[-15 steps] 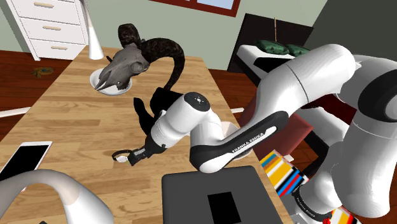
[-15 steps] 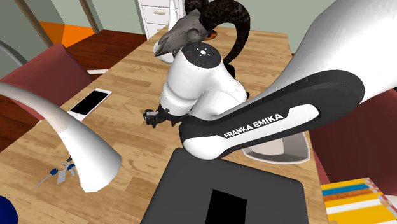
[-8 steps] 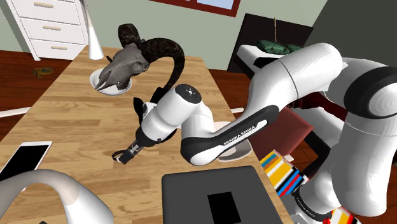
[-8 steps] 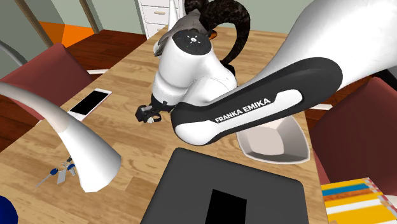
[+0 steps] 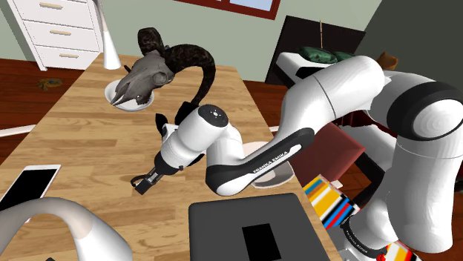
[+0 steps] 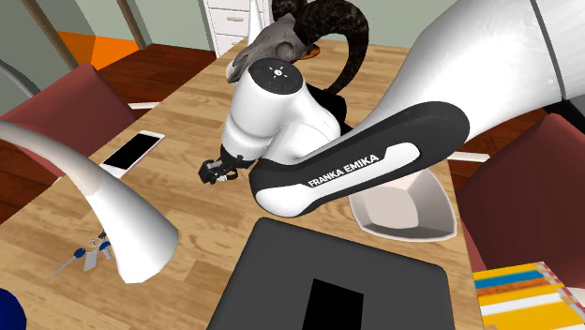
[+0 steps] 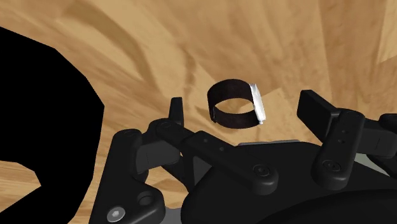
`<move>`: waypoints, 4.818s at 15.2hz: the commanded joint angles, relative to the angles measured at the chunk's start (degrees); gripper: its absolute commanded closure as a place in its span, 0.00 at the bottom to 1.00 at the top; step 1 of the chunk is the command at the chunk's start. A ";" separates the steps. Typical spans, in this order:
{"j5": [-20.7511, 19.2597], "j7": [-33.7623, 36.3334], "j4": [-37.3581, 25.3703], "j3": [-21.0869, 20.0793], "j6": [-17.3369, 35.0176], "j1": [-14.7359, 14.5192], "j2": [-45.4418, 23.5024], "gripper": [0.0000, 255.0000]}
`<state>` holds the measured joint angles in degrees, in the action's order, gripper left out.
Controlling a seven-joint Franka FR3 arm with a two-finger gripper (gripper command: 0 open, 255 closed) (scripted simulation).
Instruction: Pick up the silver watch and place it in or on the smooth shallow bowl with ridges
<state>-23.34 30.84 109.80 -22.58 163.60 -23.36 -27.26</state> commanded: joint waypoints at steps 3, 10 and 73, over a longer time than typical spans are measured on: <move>-0.03 0.01 -0.08 0.03 0.00 -0.03 -0.08 0.00; -0.03 0.01 -0.09 0.03 0.00 -0.04 -0.08 1.00; 56.12 -67.17 55.97 16.00 -22.34 12.36 73.33 1.00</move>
<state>32.42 -35.88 165.18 -6.68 140.41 -10.78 46.35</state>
